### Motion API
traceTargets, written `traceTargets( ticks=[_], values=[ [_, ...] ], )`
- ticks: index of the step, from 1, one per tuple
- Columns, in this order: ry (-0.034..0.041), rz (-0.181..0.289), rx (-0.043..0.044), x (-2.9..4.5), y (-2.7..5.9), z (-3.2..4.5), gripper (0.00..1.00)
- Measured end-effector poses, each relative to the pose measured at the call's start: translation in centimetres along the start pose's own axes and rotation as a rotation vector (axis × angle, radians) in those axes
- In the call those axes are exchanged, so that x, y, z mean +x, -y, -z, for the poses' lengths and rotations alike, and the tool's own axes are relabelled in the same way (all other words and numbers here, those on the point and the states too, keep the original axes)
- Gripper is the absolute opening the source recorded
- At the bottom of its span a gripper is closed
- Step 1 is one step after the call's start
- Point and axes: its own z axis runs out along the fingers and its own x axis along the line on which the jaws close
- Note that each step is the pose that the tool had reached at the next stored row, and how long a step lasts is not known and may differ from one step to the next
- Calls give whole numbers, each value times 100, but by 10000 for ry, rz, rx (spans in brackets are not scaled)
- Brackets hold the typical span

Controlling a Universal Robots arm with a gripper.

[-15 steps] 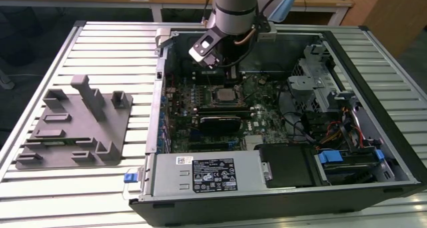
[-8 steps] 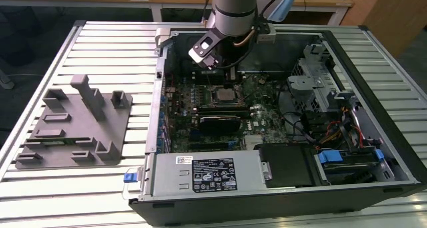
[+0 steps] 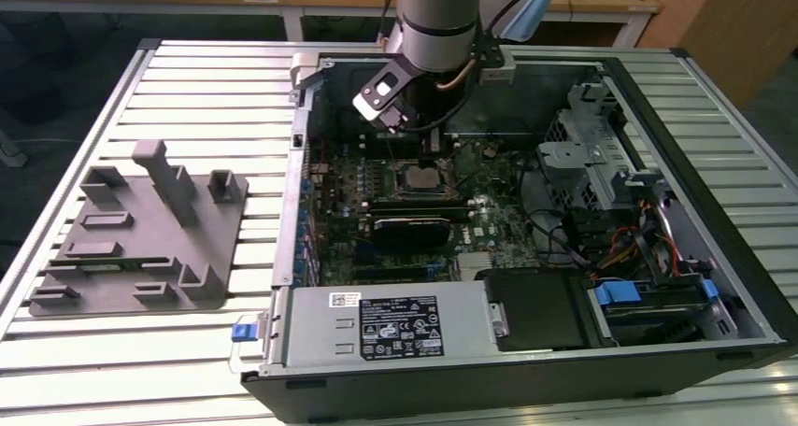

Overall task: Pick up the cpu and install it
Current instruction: 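Place the cpu into insertion slot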

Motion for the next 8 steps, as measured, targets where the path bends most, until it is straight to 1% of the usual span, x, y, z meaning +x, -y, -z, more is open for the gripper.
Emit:
traceTargets(
  ticks=[5,8],
  values=[
    [1,-11,0,-1,1,-36,11],
    [4,-12,2,-1,2,-43,11]
  ],
)
